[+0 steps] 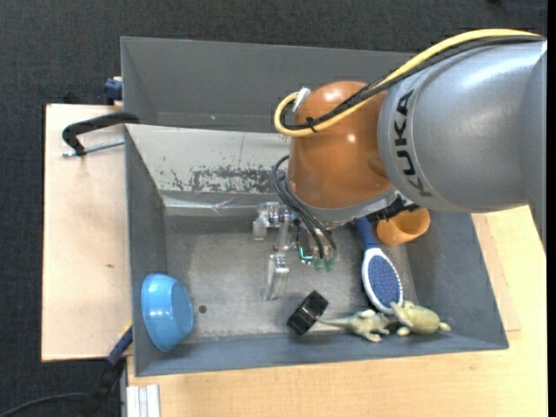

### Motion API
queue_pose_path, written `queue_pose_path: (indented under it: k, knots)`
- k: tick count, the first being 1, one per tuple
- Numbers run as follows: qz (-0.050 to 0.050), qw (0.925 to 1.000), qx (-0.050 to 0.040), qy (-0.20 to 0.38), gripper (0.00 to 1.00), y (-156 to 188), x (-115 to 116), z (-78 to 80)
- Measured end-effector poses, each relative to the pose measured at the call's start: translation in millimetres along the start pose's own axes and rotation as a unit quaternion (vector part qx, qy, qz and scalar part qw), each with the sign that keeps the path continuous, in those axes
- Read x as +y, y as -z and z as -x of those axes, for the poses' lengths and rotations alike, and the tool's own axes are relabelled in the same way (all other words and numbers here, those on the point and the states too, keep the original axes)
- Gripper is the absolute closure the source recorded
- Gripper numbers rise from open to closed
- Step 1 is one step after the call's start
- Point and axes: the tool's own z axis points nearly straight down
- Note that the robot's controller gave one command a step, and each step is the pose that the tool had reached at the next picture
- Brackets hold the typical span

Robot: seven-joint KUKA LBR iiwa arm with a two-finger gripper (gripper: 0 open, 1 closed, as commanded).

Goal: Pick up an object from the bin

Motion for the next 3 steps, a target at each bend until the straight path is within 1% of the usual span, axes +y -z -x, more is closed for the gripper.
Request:
queue_pose_path:
  k: [1, 2, 3]
  knots:
    - [-0.001, 0.9951, -0.0026, 0.099, 0.0, -22, -64, -23.3]
    - [-0.001, 0.9715, -0.009, 0.237, 0.0, 34, -54, -16.5]
    - [0.0, 0.9382, -0.008, 0.346, 0.0, 0, 7, 62.1]
